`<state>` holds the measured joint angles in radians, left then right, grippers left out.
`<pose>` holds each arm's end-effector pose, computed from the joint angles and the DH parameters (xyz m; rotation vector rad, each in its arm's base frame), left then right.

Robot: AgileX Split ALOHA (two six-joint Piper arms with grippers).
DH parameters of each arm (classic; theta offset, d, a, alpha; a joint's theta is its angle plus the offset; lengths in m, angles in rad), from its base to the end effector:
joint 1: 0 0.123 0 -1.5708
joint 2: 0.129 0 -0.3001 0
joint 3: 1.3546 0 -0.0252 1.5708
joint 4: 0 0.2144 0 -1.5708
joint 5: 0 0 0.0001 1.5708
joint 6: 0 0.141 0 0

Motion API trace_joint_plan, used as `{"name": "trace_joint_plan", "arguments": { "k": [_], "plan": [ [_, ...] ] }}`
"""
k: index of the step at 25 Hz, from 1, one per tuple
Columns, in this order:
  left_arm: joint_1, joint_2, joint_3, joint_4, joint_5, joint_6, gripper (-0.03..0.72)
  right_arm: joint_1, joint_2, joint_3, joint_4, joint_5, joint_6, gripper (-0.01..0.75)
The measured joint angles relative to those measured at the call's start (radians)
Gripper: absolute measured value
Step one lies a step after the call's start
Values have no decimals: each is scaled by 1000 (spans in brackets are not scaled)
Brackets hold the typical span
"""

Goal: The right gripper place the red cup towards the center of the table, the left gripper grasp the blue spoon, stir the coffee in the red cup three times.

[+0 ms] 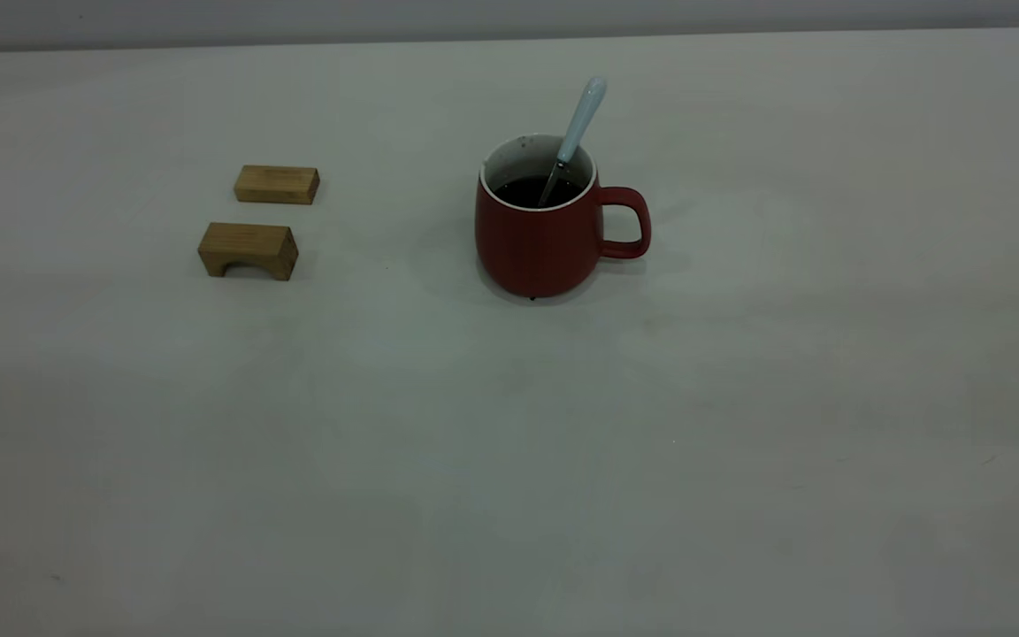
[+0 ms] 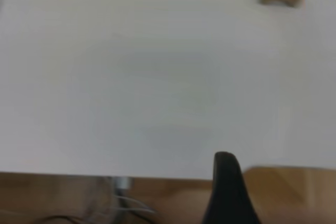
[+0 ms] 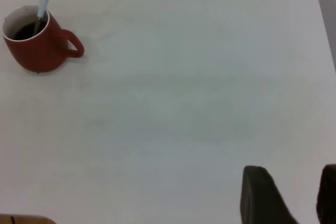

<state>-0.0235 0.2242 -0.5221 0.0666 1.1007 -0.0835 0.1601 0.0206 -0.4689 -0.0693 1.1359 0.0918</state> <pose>0.0141 0.0080 0.2384 -0.0650 2.2832 0.0278 -0.0076 -0.0102 0.2193 -0.0698 2.1684 0.0594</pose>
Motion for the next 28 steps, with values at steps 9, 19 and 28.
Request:
{"name": "trace_joint_plan", "arguments": {
  "k": [9, 19, 28],
  "plan": [
    [15, -125, 36, -28, 16, 26, 585, 0, 0, 0, 0, 0, 0, 304],
    [15, -243, 36, -29, 26, 27, 585, 0, 0, 0, 0, 0, 0, 304],
    [15, -243, 36, -29, 26, 27, 585, 0, 0, 0, 0, 0, 0, 304]
  ]
}}
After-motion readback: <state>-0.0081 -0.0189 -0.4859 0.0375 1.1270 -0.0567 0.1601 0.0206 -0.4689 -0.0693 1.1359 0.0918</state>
